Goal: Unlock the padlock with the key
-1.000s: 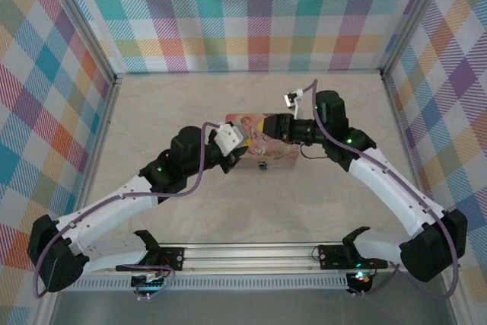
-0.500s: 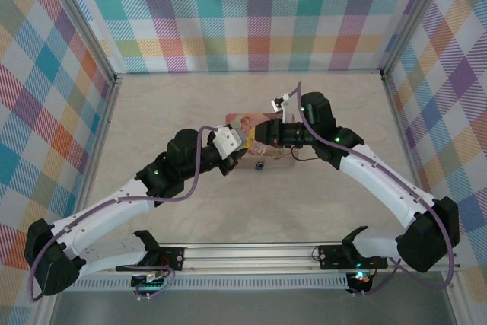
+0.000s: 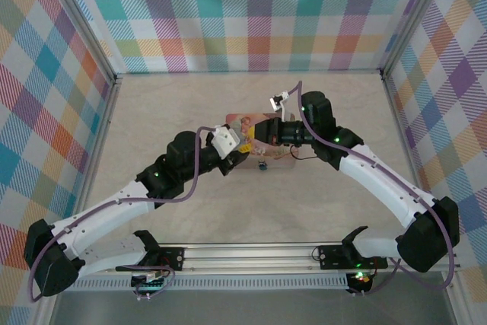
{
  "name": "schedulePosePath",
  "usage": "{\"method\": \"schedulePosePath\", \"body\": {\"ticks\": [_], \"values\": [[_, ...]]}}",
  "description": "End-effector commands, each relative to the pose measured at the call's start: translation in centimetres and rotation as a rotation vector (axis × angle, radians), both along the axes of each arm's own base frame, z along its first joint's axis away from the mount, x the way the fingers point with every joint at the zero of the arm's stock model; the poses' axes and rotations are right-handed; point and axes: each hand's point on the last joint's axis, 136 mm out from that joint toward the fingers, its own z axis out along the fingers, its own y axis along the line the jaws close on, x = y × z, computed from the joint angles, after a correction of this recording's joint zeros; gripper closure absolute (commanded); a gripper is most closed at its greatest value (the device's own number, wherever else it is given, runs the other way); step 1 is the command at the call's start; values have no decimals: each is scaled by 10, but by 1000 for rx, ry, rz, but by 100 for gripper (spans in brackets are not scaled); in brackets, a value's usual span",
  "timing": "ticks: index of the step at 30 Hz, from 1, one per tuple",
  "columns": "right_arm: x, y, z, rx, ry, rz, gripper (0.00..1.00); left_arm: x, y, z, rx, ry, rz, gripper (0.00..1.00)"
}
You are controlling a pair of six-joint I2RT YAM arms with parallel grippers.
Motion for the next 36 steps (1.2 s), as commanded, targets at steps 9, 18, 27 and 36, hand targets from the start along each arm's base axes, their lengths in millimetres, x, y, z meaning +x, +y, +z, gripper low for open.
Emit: {"method": "schedulePosePath", "body": {"ticks": [9, 18, 27, 36], "values": [[-7, -20, 26, 65, -103, 109, 100, -11, 20, 30, -243, 317, -51, 42], [-25, -20, 33, 113, -144, 249, 100, -21, -2, 49, -381, 666, -361, 58], [-27, -21, 37, 128, -169, 263, 100, -31, -15, 54, -391, 773, -507, 71], [-26, -18, 39, 154, -164, 276, 100, -28, -22, 42, -372, 817, -496, 74]]}}
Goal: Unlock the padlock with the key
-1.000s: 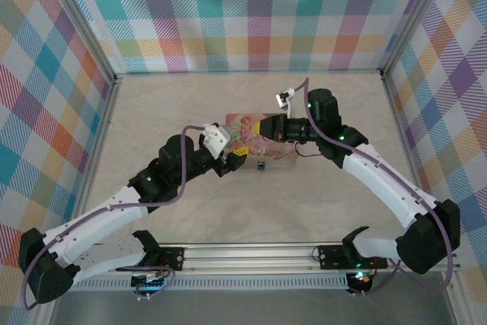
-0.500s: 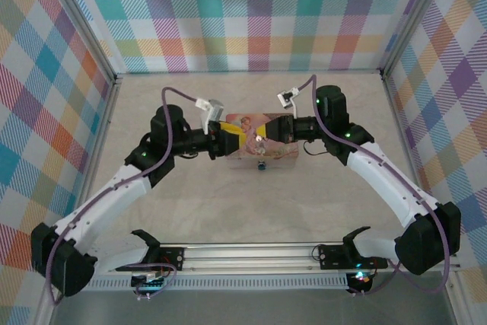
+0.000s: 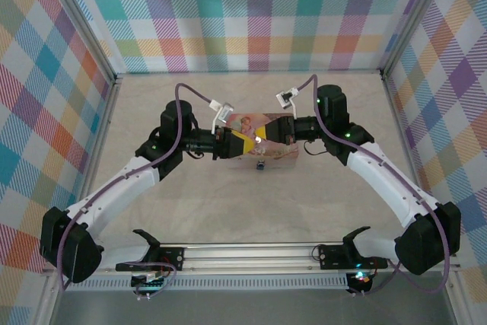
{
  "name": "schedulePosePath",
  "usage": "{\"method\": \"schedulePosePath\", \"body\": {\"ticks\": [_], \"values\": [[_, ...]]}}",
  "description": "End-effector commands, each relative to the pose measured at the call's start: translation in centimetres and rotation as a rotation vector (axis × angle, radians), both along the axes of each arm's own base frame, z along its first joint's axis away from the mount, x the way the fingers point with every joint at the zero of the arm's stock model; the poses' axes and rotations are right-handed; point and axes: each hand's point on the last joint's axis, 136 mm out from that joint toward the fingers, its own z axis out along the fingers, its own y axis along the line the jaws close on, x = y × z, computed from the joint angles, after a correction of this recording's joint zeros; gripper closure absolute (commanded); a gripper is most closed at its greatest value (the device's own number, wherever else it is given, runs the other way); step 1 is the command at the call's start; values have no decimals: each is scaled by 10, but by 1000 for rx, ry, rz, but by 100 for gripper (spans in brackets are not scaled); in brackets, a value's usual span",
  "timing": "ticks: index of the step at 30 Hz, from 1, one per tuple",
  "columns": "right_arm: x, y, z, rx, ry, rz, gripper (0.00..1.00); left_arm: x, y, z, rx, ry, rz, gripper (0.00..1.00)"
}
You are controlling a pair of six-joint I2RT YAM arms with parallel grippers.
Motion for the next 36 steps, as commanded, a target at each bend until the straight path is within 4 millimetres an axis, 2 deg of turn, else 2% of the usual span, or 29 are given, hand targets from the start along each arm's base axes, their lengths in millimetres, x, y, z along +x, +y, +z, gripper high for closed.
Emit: {"method": "schedulePosePath", "body": {"ticks": [1, 3, 7, 12, 19, 27, 30, 31, 32, 36], "values": [[-5, 0, 12, 41, -41, 34, 100, 0, -3, 12, -20, -29, -21, 74], [-7, 0, 13, 47, -46, 44, 100, 4, -4, 9, -13, -23, -9, 70], [-8, 0, 12, 46, -40, 48, 100, 7, -6, 9, -18, -25, -3, 71], [-10, 1, 9, 47, -32, 64, 100, 10, -8, 14, -29, -37, 1, 75], [-11, 2, 7, 49, -31, 76, 100, 11, -11, 15, -33, -31, -5, 76], [-12, 4, 6, 52, -32, 82, 100, 5, -18, 14, -23, -43, -28, 100], [-12, 3, 5, 49, -31, 78, 100, 4, -19, 14, -20, -52, -26, 100], [-11, 3, 5, 49, -32, 75, 98, 5, -20, 13, -18, -54, -20, 100], [-11, 3, 5, 47, -32, 69, 92, 6, -19, 13, -17, -55, -14, 100], [-6, -3, 5, 35, -41, 10, 62, 8, -18, 11, -11, -61, 5, 100]]}}
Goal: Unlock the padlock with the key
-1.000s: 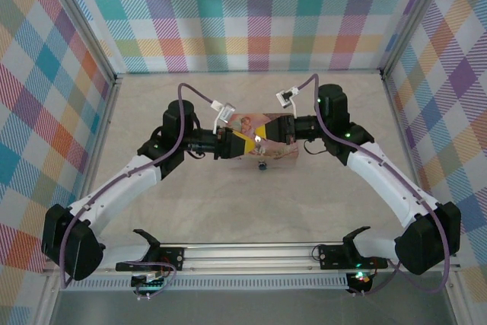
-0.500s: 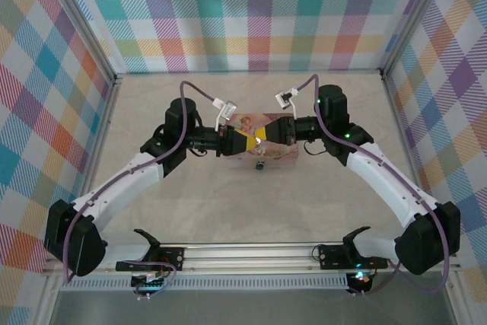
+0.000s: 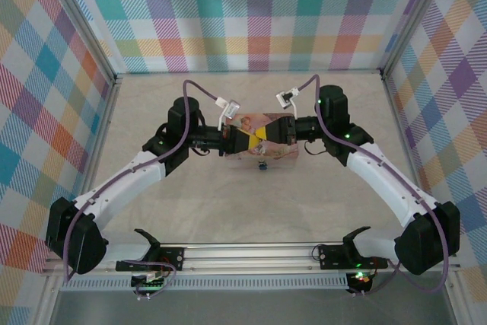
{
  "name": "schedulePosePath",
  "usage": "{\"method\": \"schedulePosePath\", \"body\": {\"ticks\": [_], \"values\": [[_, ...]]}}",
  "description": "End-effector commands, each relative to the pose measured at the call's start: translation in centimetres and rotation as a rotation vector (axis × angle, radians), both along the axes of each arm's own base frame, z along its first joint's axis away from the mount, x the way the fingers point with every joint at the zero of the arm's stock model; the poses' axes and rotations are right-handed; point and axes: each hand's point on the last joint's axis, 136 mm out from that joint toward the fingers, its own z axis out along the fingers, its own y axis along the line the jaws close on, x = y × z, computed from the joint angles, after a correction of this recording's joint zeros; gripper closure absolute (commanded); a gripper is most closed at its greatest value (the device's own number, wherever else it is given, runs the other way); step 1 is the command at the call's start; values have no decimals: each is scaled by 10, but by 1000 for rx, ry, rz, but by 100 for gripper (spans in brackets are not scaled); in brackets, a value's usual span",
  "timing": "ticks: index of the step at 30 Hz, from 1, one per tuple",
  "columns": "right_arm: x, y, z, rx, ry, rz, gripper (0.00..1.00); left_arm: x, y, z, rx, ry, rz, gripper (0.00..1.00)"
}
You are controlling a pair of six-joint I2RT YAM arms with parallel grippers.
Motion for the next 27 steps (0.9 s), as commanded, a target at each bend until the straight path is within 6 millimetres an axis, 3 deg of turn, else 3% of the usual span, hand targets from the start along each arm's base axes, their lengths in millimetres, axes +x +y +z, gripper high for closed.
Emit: {"method": "schedulePosePath", "body": {"ticks": [1, 6, 15, 24, 27], "values": [[0, -7, 5, 9, -31, -39, 59, -1, -2, 13, -20, -67, 4, 100], [5, -18, 8, 35, -33, -102, 56, 2, -2, 10, -13, -67, 20, 100], [-5, -17, 7, 74, -33, -88, 63, 5, -2, 10, -14, -68, 31, 100], [-11, -10, 5, 80, -36, -53, 80, 4, -1, 10, -17, -69, 40, 100], [-14, -7, 6, 83, -35, -34, 81, 5, -1, 11, -18, -69, 45, 100]]}}
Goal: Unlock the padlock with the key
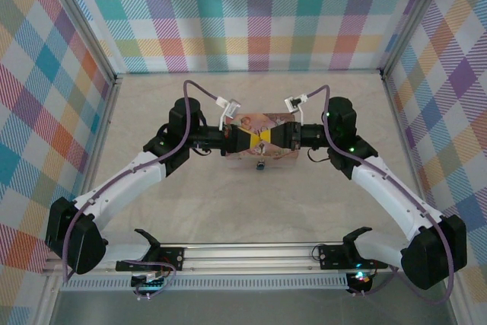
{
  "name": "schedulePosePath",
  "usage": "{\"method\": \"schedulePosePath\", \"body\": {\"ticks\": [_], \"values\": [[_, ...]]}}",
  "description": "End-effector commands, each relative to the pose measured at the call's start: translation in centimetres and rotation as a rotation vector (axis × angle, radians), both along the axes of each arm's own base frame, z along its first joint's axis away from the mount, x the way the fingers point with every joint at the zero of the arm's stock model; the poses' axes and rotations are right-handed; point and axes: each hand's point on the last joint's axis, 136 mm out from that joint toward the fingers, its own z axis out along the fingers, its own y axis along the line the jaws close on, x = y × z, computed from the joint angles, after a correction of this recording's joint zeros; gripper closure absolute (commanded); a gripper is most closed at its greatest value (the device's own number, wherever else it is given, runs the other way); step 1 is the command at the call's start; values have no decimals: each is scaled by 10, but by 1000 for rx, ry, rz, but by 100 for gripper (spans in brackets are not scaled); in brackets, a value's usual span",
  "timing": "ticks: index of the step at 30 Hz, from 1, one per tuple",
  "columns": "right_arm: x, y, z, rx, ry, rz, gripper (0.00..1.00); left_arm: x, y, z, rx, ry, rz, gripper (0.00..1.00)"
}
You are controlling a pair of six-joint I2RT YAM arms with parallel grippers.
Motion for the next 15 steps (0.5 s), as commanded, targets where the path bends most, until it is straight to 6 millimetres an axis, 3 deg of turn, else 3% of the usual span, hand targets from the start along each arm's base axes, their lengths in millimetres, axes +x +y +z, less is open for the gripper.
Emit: {"method": "schedulePosePath", "body": {"ticks": [1, 3, 9, 11, 12, 15], "values": [[-9, 4, 8, 27, -45, 47, 81, -2, 0, 13, -27, -52, 2, 100], [-9, 5, 6, 25, -42, 49, 83, -1, 0, 14, -28, -53, 5, 100], [-10, 5, 4, 21, -46, 52, 100, 0, 1, 15, -34, -51, 13, 100], [-9, 4, 3, 12, -54, 37, 100, 2, 1, 16, -33, -50, 26, 100], [-8, 3, 1, 2, -53, 28, 100, 4, 3, 16, -28, -47, 41, 97], [-7, 2, -1, -15, -62, 23, 100, 12, 10, 17, -35, -32, 85, 76]]}}
